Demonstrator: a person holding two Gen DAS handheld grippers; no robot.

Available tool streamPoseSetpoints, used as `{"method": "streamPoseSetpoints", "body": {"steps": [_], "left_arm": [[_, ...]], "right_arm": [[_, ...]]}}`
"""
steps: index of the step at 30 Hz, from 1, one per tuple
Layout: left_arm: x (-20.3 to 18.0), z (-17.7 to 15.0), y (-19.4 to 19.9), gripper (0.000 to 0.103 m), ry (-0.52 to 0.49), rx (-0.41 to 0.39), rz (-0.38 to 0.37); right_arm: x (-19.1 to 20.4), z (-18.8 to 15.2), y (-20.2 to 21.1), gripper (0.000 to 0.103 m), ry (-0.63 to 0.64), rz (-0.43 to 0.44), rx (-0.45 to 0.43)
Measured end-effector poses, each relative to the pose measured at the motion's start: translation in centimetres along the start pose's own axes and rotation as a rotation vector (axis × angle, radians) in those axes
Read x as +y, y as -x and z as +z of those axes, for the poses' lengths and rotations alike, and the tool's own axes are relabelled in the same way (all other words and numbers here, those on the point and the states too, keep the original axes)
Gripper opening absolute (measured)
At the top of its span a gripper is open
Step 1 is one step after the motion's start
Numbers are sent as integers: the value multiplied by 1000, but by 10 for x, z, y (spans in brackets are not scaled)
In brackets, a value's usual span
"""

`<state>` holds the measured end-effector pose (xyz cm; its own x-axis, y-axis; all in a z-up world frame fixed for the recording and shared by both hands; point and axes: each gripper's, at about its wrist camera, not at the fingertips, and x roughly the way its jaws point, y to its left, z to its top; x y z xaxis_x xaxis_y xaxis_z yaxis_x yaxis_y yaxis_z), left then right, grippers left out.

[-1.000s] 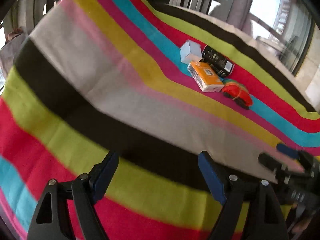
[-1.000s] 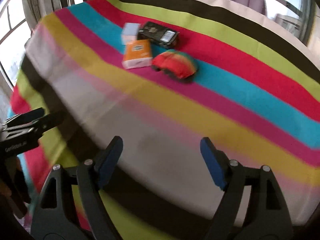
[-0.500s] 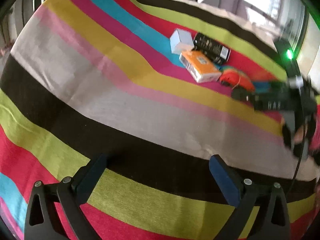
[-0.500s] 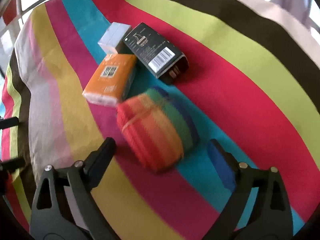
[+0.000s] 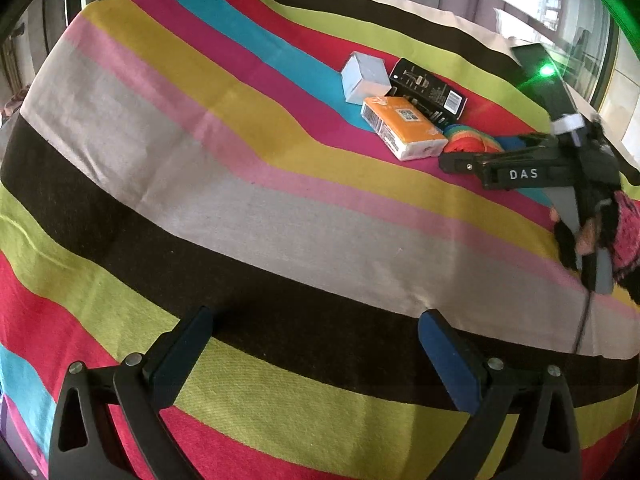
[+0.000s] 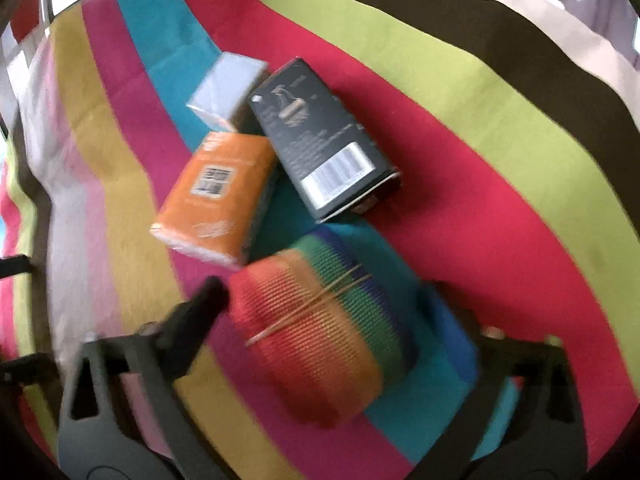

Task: Organize objects
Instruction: 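Move both tools back to the table and grasp the rainbow strap roll with the right tool, then grasp the orange tissue pack with the left tool while the right holds the strap roll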

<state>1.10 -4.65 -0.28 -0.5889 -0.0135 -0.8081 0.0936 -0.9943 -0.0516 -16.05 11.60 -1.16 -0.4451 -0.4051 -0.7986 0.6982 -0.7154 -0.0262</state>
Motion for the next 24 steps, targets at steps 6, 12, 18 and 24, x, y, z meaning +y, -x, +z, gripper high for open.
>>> {"method": "streamPoseSetpoints", "body": {"steps": [6,12,18,24], "left_arm": [[2,2,-2,103,-2,2,5],[2,1,-1,103,-3,2,8],[3,3,-1,103,-12,8,20],[4,6,-2,103,-21,13,34]], "right_arm": [[19,-36,37,79,-149,-103,24],[55,-99,90,79,-281,-223,20],[63,-146,126,79,-366,-284,6],[64,-159,139,79,-407,-303,-17]]}}
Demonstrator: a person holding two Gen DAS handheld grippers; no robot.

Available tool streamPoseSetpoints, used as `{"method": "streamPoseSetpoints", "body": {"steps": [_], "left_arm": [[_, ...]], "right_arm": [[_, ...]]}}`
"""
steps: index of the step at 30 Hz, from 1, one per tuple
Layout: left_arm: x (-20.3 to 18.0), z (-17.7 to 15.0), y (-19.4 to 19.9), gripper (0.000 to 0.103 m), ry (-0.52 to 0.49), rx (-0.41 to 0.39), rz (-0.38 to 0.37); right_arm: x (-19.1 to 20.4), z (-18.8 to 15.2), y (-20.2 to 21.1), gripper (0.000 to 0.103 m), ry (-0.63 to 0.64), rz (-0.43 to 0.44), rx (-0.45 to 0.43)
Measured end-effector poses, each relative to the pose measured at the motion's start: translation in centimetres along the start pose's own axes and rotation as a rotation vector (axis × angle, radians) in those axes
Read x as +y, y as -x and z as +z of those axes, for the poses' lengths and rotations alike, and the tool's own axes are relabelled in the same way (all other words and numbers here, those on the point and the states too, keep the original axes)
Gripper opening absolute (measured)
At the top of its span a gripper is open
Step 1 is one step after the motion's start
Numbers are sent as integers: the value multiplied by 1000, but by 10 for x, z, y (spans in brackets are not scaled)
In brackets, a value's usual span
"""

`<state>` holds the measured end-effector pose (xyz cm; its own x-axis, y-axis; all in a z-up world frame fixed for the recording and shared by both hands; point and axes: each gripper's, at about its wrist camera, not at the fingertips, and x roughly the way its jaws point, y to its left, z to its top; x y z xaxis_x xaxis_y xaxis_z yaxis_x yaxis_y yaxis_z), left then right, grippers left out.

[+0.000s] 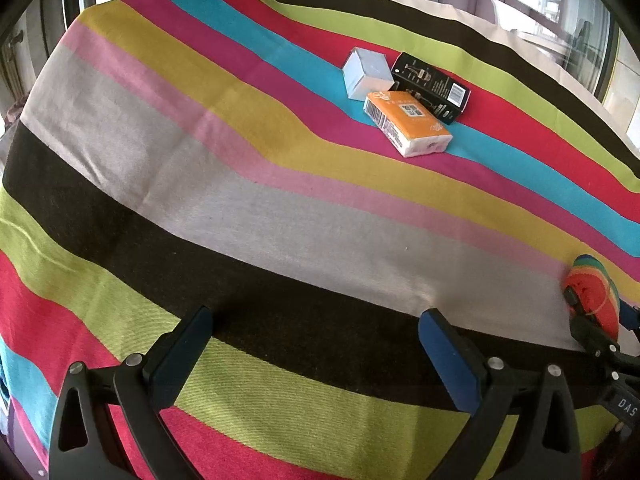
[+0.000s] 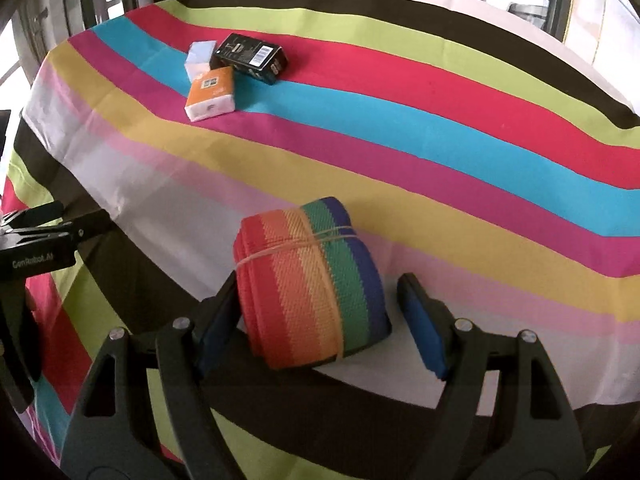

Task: Organize objects
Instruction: 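Grasp the orange tissue pack with the left tool while the right holds the strap roll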

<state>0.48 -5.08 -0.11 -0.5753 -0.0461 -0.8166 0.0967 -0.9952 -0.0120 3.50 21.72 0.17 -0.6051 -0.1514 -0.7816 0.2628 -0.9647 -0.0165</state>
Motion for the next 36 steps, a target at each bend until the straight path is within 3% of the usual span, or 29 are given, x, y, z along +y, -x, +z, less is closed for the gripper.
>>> {"method": "streamPoseSetpoints", "body": {"steps": [4,9,14,20,25,28,30,36], "left_arm": [[0,-1,1,103,4,4,9],[-12,14,-7,103,70,74,48],[-58,51,-36,103,11,57,34],[-87,119,-85,103,97,54,60],[-90,145,-105,101,99,31,87],[-90,136,-89,52,58,-25,65],[-88,118,-74,52,13,-19,8],[-71,33,-11,52,-122,-37,-55]], "right_arm": [[7,5,-10,79,-1,-3,3],[10,7,-14,80,0,-8,4],[10,5,-13,80,-1,-7,4],[11,5,-14,80,-3,-6,3],[11,5,-14,81,-10,0,4],[12,5,-14,81,-12,1,4],[13,5,-14,81,-13,2,3],[14,6,-16,81,-13,1,4]]}}
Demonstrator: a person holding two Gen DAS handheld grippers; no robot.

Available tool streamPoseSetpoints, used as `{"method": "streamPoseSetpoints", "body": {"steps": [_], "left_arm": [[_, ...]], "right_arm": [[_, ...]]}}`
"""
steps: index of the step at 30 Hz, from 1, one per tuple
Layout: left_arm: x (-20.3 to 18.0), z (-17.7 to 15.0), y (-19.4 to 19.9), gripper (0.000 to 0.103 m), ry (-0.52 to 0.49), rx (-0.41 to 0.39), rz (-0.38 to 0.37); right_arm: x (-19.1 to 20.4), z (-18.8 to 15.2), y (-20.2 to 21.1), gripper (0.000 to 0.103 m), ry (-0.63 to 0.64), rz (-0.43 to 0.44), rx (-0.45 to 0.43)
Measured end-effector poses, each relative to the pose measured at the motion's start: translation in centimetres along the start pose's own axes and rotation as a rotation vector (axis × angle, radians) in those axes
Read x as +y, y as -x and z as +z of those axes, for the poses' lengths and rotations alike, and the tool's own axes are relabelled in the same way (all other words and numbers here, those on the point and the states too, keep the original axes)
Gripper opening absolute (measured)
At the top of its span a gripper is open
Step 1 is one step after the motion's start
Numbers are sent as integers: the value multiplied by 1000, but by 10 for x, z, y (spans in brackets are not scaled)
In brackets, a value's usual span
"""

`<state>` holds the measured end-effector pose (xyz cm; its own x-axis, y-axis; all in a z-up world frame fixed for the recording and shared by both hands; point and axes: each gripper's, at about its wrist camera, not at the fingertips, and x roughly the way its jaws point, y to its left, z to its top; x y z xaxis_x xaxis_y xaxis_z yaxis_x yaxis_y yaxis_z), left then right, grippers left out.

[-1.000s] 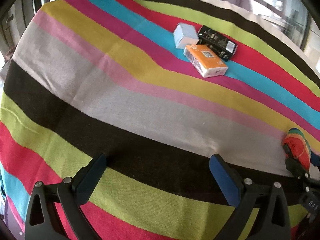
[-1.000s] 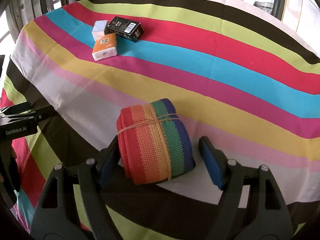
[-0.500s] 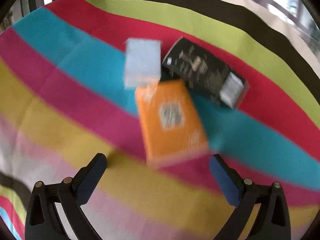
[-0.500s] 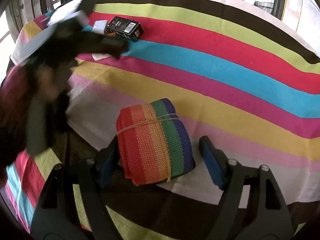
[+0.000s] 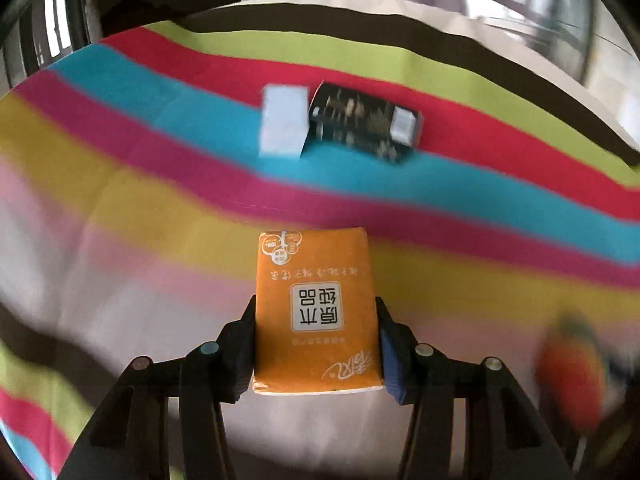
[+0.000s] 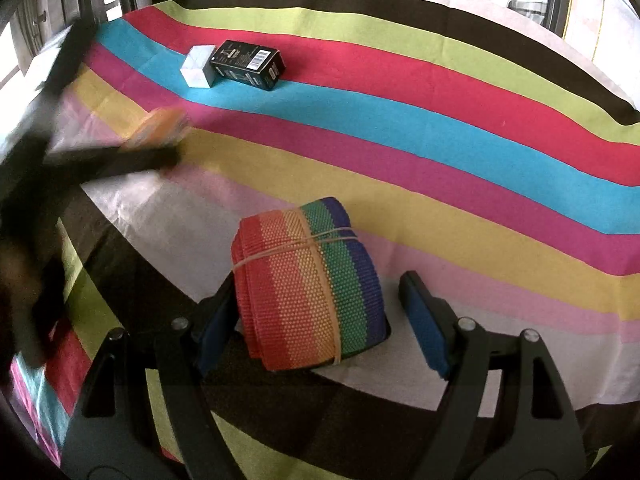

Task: Organize objects
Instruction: 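Grasp the orange tissue pack with the left tool while the right holds the strap roll, then lift the orange pack and strap roll and carry them over the bin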

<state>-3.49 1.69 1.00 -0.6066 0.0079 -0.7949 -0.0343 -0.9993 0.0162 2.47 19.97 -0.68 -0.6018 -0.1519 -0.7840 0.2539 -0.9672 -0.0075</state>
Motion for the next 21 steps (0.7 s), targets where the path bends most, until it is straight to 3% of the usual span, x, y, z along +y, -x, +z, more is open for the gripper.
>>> {"method": "streamPoseSetpoints", "body": {"steps": [4,9,12,21], "left_arm": [[20,-49,41,52,-7,-29,-12],[40,-81,64,52,112,-37,8],[48,-87,68,52,166,-47,10],[41,-84,60,52,116,-39,21]], "right_arm": [[0,1,-1,81,1,-1,0],[-1,1,0,81,2,-1,0],[-2,2,-1,81,2,-1,1],[-1,2,-1,81,4,-3,1]]}}
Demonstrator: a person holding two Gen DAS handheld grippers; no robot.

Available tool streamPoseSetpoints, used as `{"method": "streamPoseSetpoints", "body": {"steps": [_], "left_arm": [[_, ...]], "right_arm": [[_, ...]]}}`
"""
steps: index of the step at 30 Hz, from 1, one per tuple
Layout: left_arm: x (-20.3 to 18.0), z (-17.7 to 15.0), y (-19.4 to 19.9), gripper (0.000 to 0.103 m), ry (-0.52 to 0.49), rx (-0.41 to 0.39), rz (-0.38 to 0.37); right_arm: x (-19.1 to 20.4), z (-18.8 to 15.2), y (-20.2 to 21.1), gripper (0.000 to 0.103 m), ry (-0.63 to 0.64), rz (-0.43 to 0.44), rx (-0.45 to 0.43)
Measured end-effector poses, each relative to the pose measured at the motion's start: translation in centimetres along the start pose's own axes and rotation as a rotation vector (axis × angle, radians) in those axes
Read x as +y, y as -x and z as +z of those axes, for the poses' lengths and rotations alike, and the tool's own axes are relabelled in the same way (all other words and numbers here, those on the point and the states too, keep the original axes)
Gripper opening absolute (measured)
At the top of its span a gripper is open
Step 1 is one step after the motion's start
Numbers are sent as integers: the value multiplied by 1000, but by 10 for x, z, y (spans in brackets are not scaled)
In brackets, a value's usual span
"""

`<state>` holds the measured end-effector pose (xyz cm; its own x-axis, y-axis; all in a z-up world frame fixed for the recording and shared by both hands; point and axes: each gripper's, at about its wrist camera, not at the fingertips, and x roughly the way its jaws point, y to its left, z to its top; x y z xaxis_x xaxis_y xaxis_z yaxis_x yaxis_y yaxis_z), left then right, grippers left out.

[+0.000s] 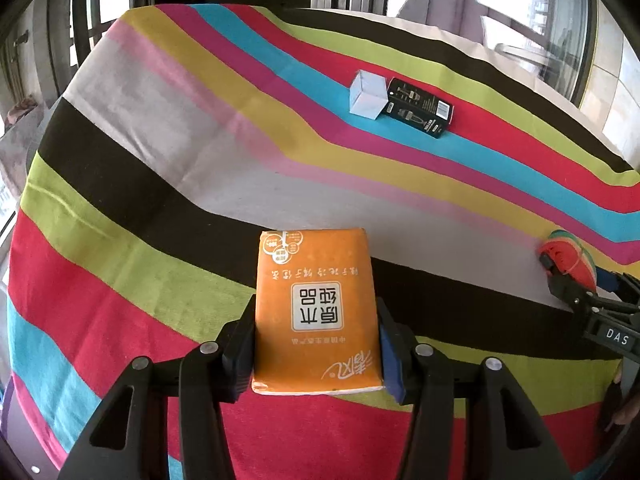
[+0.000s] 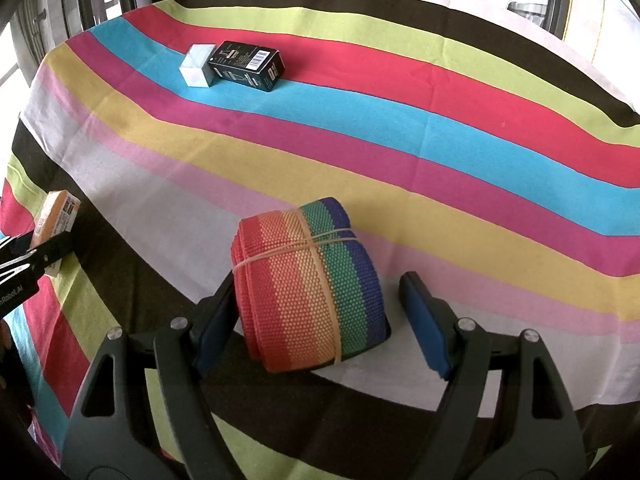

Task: Organize objects
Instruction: 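Lift the orange pack and strap roll and carry them over the bin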

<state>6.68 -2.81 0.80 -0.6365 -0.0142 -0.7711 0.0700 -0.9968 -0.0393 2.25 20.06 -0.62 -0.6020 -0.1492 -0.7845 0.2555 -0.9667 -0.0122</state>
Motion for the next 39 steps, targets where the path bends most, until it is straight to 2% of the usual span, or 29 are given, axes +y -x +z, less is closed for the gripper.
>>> {"method": "streamPoseSetpoints", "body": {"steps": [11,14,16,19,23,27,32,39], "left_arm": [[-4,-2,1,52,-16,1,21],[-4,-2,1,53,-16,1,25],[-3,-2,1,52,-12,0,28],[-2,-2,0,52,-3,-1,30],[-2,-1,-1,53,-4,-1,38],[2,-3,1,53,11,1,27],[13,-20,19,53,38,-22,26],[16,-53,60,53,52,-54,-5]], "right_arm": [[0,-1,2,80,3,-13,-1],[1,-1,4,76,6,-11,1],[4,-1,7,67,-9,-10,27],[11,-10,24,65,-66,22,20],[25,-25,40,65,-61,36,0],[20,-41,56,64,-63,56,-12],[9,-59,77,64,-40,63,-20],[20,-78,98,64,-53,63,-41]]}}
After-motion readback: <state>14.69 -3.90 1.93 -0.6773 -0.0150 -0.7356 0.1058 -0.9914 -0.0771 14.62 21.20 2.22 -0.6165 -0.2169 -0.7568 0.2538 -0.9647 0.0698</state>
